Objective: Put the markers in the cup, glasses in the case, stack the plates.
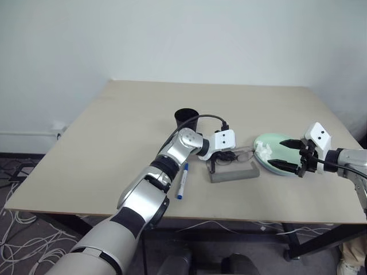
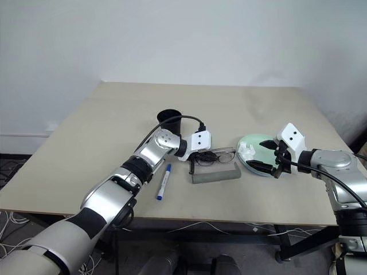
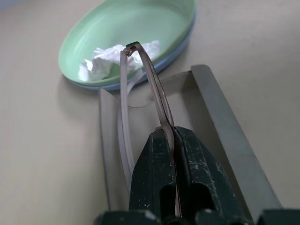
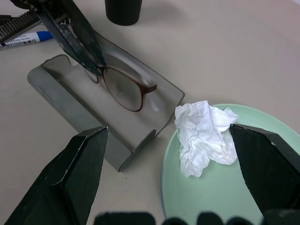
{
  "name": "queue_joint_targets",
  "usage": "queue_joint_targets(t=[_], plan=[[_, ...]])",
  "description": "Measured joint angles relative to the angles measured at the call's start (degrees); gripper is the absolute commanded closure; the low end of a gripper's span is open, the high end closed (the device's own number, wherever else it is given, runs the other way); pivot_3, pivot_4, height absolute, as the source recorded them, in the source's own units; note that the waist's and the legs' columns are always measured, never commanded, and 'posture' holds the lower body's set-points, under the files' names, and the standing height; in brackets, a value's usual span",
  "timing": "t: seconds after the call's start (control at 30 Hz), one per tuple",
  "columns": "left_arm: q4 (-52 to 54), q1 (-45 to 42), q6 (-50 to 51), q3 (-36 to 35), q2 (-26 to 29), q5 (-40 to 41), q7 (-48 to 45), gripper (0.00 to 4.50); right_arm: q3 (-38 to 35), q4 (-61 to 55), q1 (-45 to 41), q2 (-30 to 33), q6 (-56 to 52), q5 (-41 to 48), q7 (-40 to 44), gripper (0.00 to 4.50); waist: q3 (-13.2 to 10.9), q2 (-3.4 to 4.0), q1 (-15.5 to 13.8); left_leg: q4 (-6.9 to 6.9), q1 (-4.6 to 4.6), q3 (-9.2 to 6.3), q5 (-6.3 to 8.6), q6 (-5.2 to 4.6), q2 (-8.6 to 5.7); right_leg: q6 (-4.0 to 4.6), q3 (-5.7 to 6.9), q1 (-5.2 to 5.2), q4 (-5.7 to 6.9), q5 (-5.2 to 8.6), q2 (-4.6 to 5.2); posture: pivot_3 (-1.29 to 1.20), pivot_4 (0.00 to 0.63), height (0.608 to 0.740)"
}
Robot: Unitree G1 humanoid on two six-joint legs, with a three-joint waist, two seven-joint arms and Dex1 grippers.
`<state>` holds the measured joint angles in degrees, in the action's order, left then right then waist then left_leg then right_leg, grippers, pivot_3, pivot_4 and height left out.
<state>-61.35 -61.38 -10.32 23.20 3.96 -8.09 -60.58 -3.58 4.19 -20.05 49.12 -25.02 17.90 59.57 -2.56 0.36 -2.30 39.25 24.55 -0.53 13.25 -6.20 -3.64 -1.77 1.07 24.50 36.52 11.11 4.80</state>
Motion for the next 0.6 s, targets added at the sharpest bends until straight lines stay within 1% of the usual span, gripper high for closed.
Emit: queue_joint_targets(t=[0.17,0.4,0.6], plan=[[-0.03,2.01,0.29,0.14,-0.34,-0.97,-1.89,4.49,0.00,-0.06,0.07,0.00,0.00,0.01,-0.10,0.00,0.00,0.00,0.00,0.02,0.00,0.00,-0.01,-0.01,0.00,-0.01,0.00,-0.01,0.01,-0.01,0.00,0.00,0.000,0.731],[0.30,2.11,1.37,-0.02,-0.75,-1.45,-2.75,4.49,0.00,-0.25,0.32,0.00,0.00,0.01,-0.57,0.00,0.02,-0.01,0.01,0.07,-0.01,0.00,-0.01,-0.02,0.00,-0.05,0.01,-0.04,0.03,-0.04,0.00,0.00,0.000,0.731],[1.01,2.11,5.08,-0.44,-1.41,-1.19,-5.58,4.49,0.00,-0.46,0.42,0.00,0.00,0.01,-0.63,0.00,0.02,-0.01,0.01,0.13,-0.01,0.00,-0.02,-0.04,0.00,-0.07,0.02,-0.06,0.04,-0.04,0.00,0.00,0.000,0.731]])
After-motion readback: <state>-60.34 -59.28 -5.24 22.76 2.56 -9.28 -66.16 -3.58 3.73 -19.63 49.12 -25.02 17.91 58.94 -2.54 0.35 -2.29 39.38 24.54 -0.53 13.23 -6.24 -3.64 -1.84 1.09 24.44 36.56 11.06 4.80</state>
